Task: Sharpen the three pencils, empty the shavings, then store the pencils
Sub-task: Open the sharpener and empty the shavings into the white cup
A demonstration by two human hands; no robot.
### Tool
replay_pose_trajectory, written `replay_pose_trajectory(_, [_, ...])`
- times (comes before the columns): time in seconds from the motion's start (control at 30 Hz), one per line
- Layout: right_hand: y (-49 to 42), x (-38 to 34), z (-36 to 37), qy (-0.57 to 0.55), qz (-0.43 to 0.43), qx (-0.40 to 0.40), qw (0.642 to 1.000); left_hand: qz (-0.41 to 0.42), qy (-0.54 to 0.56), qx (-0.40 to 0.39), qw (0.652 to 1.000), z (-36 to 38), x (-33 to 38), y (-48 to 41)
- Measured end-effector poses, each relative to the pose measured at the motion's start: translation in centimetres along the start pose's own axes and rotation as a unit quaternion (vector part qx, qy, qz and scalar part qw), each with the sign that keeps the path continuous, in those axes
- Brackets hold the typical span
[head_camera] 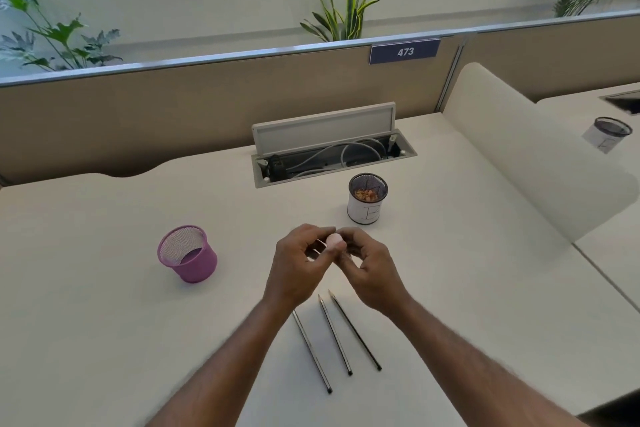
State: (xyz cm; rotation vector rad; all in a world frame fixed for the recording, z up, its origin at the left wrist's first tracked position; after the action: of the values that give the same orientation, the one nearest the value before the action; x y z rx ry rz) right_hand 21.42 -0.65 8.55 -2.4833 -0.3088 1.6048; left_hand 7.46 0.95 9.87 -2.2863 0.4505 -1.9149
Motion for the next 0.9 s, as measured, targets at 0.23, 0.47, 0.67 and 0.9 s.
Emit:
replay_pose_trajectory(0.23, [-1.9,1.5,-1.0,-0.059,-0.016,0.07,0.996,0.074,-0.117,-0.009,0.99,3.1,2.4,-4.3])
replay_pose_trajectory(0.47, [-5.8,3.2,-3.5,-0.03,-0.037,0.091,0.995,0.055,-0.157,-0.009,0.986,5.6,3.0,-8.9])
replay_pose_trajectory(0.67, [-9.8,5.7,-5.7,0.069,-0.016,0.051,0.996,-0.051,-0.128,-0.024,0.99,7.1,0.6,-13.1])
replay_pose_trajectory(0.9, [-13.4,8.5,-7.7,0.203,0.03,-0.04,0.978,-0.17,-0.084,-0.044,0.981,8.9,-3.2,-16.8])
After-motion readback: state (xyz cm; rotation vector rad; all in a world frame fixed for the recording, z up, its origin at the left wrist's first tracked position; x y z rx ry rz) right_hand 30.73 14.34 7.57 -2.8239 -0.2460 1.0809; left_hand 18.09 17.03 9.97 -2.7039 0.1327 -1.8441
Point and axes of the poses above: each hand's wrist, its own y-axis away from the middle knuckle, its own z-axis out of the palm, x = y × z, the point moved 6 cm from there along -y, towards the middle knuckle, and after that the axes turned 10 degrees about y, right-handed, at the moved point
